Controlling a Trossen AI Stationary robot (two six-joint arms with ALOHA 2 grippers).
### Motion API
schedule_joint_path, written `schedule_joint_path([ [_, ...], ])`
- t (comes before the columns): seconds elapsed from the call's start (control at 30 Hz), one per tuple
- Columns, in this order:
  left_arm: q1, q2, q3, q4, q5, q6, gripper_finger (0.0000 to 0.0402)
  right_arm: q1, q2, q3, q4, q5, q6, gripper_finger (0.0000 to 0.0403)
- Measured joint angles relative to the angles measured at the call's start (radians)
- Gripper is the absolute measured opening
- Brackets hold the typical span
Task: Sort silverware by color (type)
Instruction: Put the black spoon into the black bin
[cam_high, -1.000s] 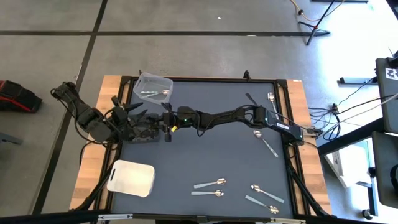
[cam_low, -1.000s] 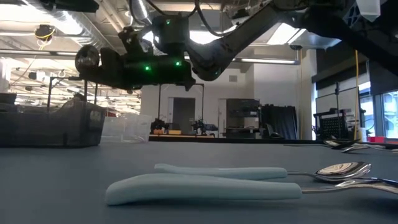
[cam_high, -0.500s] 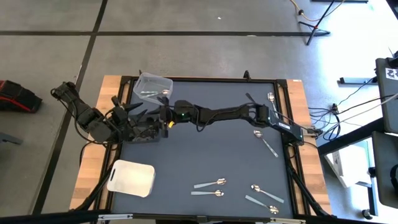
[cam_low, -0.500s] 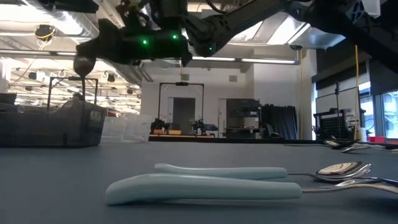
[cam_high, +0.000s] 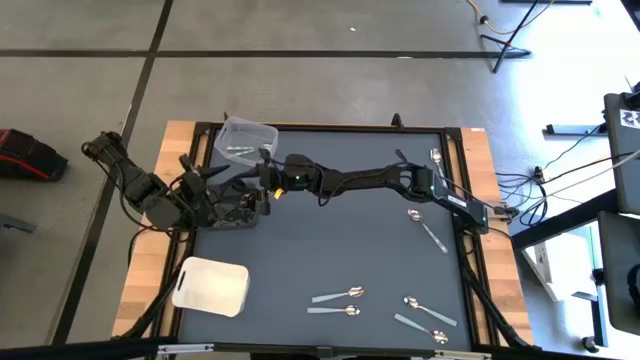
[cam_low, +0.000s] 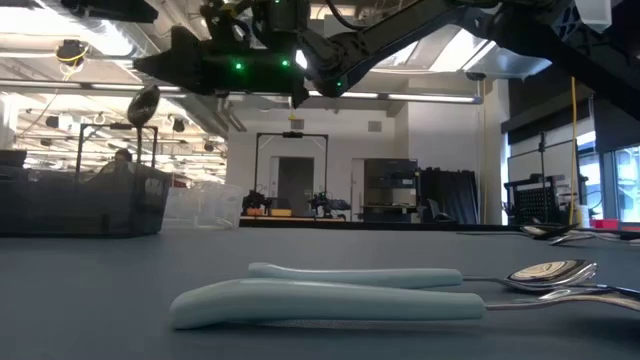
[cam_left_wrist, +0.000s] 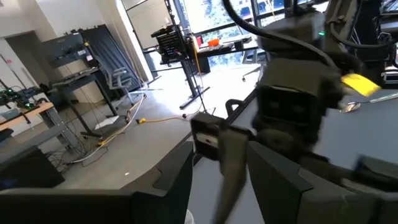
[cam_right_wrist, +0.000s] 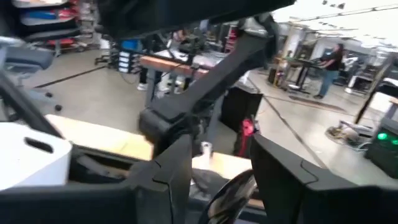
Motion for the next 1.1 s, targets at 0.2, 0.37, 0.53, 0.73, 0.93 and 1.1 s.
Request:
schedule_joint_path([
  [0.2, 0.000, 0.000, 0.000, 0.000, 0.000, -0.002, 0.0147, 0.026, 0.000, 0.000, -0.039, -0.030, 0.000, 0.0159],
  [0.37, 0.000, 0.000, 0.000, 0.000, 0.026, -0.004, 0.0147, 0.036, -0.029, -0.003, -0.207, -0.056, -0.021, 0.0181],
  [0.53, 0.000, 0.000, 0.000, 0.001, 0.080, -0.027, 0.0147, 0.033, -0.172, -0.001, -0.542, -0.181, -0.072, 0.0182],
  [0.73, 0.000, 0.015, 0.000, 0.004, 0.161, -0.075, 0.0147, 0.036, -0.372, -0.001, -1.017, -0.141, -0.169, 0.0174],
  [0.93, 0.024, 0.080, 0.000, 0.007, 0.229, -0.133, 0.0147, 0.037, -0.562, -0.053, -1.331, -0.047, -0.137, 0.0167],
  [1.1, 0.092, 0.165, 0.000, 0.048, 0.343, -0.161, 0.0147, 0.037, -0.754, -0.246, -1.371, 0.052, -0.075, 0.0165],
])
